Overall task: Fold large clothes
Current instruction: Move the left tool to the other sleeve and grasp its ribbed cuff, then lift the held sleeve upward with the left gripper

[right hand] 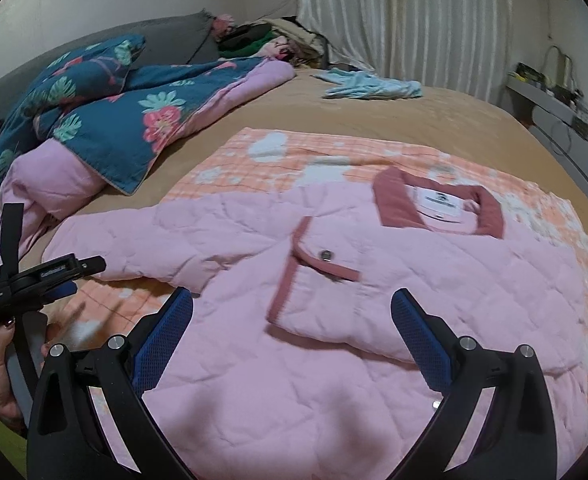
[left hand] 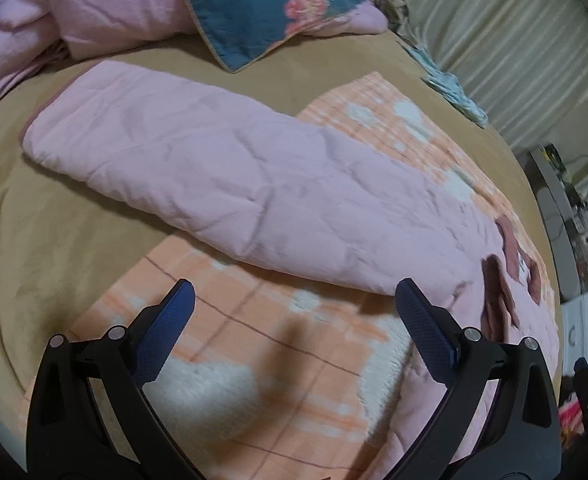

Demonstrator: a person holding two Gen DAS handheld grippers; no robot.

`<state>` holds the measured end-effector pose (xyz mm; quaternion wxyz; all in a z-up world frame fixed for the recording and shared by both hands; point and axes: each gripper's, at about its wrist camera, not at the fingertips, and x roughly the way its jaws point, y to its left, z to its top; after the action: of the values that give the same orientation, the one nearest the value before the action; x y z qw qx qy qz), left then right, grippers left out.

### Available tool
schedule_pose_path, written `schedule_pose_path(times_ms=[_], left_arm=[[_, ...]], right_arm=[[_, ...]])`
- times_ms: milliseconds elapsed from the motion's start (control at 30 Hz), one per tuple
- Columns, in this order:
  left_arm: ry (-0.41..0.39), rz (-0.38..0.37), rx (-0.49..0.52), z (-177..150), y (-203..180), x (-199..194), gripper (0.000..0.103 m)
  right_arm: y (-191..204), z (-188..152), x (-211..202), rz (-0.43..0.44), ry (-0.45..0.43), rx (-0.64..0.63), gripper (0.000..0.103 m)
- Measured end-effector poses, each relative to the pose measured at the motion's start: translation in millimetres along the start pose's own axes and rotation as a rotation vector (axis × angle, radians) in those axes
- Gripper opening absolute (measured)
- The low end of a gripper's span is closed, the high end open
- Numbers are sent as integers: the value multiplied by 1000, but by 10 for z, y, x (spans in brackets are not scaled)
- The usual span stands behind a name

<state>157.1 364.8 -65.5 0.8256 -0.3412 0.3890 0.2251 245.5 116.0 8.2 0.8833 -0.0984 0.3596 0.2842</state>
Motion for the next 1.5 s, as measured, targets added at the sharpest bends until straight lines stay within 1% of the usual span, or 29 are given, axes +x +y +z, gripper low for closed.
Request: schedule_pose_path(times_ms=[167, 333, 500, 567, 600, 700, 767, 900, 1067, 1233, 1267, 1300, 1333, 1367, 1400, 1433, 1467, 1500], left_arm=[[-2, 32, -22, 42, 126, 40, 94], [-21, 57, -68, 89, 295, 40, 94], [-47, 67, -166, 153, 564, 34, 94], [-51, 87, -187, 194, 635, 48, 94], [-54, 94, -201, 214, 682, 62, 94], [-64, 84, -247, 270, 807, 134, 94], [-69, 96, -275, 309, 880, 193, 94], [-81, 85, -331, 385, 1004, 284, 94], [-109, 94, -401, 573, 1147, 380, 94], [-174, 85, -425, 713, 1275, 409, 94], [-182, 81, -426, 740, 1295, 407, 91], [-187, 91, -421, 751, 1297, 398, 78], [-196, 121, -410, 763, 1291, 380, 69], [-203, 130, -403, 769, 1291, 363, 52], [-212, 118, -404, 769, 1302, 326, 43], [-225, 97, -410, 770, 1310, 272, 38], [-248, 89, -401, 779, 1292, 194, 27], [-270, 91, -386, 798, 1250, 133, 19]], right_arm=[[217, 66, 176, 21, 21, -46, 99], [477, 162, 359, 46, 41, -99, 99], [676, 233, 512, 67, 59, -139, 99], [754, 265, 574, 74, 62, -154, 99], [791, 283, 605, 77, 65, -159, 99], [877, 327, 697, 91, 74, -165, 99], [918, 348, 751, 94, 81, -168, 99], [921, 357, 799, 93, 84, -162, 99], [775, 295, 812, 87, 101, -120, 99], [539, 239, 720, 45, 82, -84, 99], [490, 233, 703, 39, 79, -74, 99], [426, 221, 679, 32, 74, -62, 99], [365, 210, 659, 27, 71, -51, 99], [299, 194, 630, 19, 66, -38, 99], [210, 179, 586, 8, 58, -19, 99], [164, 176, 568, 4, 54, -8, 99], [72, 161, 511, -2, 42, 15, 99], [7, 148, 474, -6, 35, 31, 99]])
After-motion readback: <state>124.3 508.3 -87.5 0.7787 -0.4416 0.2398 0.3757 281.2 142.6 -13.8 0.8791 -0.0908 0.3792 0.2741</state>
